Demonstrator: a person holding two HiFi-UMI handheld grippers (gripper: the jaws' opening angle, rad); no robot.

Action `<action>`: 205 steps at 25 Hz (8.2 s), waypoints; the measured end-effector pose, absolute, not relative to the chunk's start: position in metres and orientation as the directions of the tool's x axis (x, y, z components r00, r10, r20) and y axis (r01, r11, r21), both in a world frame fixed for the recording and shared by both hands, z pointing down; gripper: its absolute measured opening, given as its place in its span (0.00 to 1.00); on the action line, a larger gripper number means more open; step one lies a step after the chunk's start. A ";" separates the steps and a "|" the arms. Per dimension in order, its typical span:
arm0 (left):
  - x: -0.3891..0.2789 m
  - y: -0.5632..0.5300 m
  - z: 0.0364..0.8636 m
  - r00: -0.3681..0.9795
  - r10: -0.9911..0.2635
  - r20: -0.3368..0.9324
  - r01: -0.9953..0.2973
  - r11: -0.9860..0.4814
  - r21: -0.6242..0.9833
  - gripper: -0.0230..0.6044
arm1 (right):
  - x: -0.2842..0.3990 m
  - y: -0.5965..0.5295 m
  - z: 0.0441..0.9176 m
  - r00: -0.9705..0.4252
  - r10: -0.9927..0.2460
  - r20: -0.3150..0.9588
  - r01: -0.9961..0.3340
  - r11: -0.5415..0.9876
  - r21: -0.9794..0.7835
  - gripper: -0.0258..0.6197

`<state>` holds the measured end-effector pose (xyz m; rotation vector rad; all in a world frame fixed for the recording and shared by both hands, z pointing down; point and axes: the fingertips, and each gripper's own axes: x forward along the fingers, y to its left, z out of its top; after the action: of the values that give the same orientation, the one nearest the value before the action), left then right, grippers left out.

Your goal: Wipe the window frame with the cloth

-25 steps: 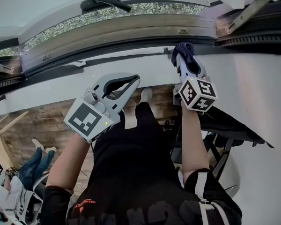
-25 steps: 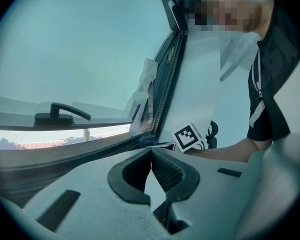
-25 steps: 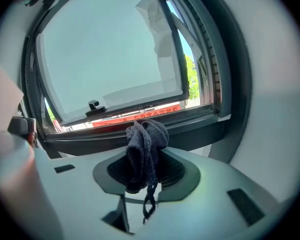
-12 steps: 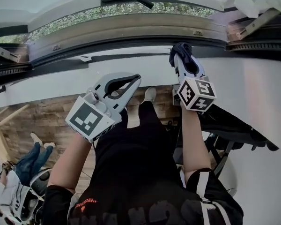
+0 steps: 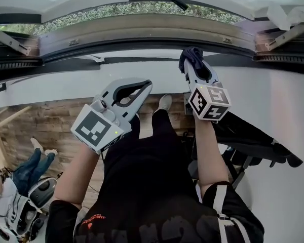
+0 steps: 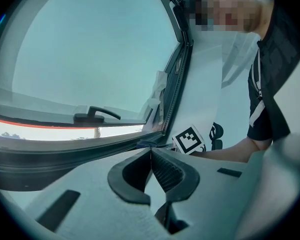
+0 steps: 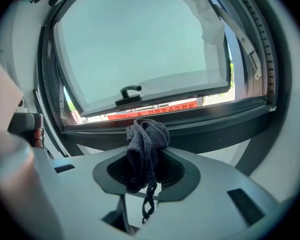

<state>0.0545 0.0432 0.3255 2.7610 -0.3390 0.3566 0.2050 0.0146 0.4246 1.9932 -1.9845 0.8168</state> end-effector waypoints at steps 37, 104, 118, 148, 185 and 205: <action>-0.106 0.011 0.334 0.891 -0.384 0.241 -0.448 -0.829 0.334 0.07 | 0.012 -0.042 0.432 -0.284 -0.786 0.549 -0.957 0.192 -0.219 0.21; -0.292 -0.039 0.341 0.702 -0.681 0.207 -0.702 -0.614 0.360 0.07 | -0.279 -0.116 0.443 -0.656 -0.530 0.538 -0.739 0.596 -0.314 0.21; -0.220 -0.038 0.327 0.781 -0.594 0.195 -0.621 -0.702 0.348 0.07 | -0.194 -0.094 0.433 -0.621 -0.564 0.545 -0.778 0.532 -0.335 0.21; 0.166 0.059 0.297 0.975 -0.076 0.207 -0.133 -0.951 0.279 0.07 | 0.344 0.084 0.431 0.067 -0.861 0.504 -0.772 -0.365 -0.521 0.21; 0.141 0.055 0.332 0.960 -0.086 0.265 -0.173 -0.929 0.327 0.07 | 0.347 0.046 0.453 0.080 -0.874 0.479 -0.690 -0.396 -0.606 0.20; 0.081 0.040 0.337 0.952 -0.154 0.266 -0.250 -0.891 0.378 0.07 | 0.260 0.017 0.455 -0.033 -0.864 0.503 -0.740 -0.317 -0.593 0.20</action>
<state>0.0811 0.0404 0.3367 2.6873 -0.2907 0.3206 0.2603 0.0172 0.4553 2.2789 -1.9111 1.3997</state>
